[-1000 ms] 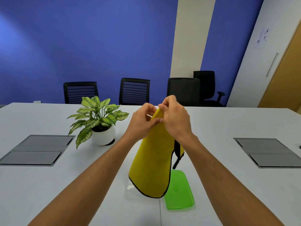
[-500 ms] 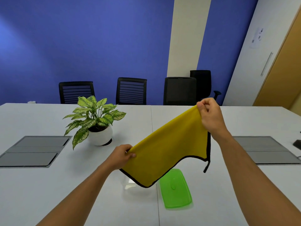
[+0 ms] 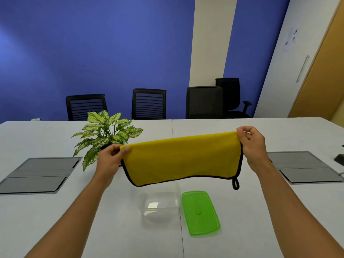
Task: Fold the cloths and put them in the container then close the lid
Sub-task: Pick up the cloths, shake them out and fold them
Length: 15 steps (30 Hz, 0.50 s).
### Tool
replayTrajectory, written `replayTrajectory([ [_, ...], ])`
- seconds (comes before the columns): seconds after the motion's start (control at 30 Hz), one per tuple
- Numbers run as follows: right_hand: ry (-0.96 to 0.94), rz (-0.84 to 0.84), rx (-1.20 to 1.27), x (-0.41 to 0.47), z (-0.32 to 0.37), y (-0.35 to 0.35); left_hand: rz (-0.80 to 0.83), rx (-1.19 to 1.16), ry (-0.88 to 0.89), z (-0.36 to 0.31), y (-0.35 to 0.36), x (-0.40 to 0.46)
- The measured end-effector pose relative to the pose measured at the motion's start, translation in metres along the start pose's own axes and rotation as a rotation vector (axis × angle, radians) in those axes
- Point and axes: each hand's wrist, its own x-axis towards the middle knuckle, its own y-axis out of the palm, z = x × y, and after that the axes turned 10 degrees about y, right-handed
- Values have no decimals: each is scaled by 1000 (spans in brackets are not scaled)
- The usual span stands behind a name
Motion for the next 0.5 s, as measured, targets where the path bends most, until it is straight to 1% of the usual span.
replayTrajectory([
  [0.07,-22,107,37,-3,-1,-9,32,-70,-12,-8,-10,5],
  [0.13,-14,260,66,-5,-3,-20,101,-120,-51,-13,-22,10],
  [0.2,18,366,72,-6,-4,-24,155,-110,-91,-16,-29,15],
  [0.23,27,364,48,-6,-5,-22,150,-69,-97,-16,-29,17],
  [0.27,34,321,12,-6,-7,-17,112,8,-89,-16,-26,19],
  [0.33,38,172,-79,-5,-10,-2,-51,238,-32,-15,-12,18],
  [0.4,21,38,-191,-9,-14,16,-203,459,66,-18,7,14],
  [0.43,3,-1,-233,-12,-13,25,-232,519,122,-21,16,10],
  [0.5,-52,-32,-283,-20,-9,42,-232,553,215,-29,34,4],
])
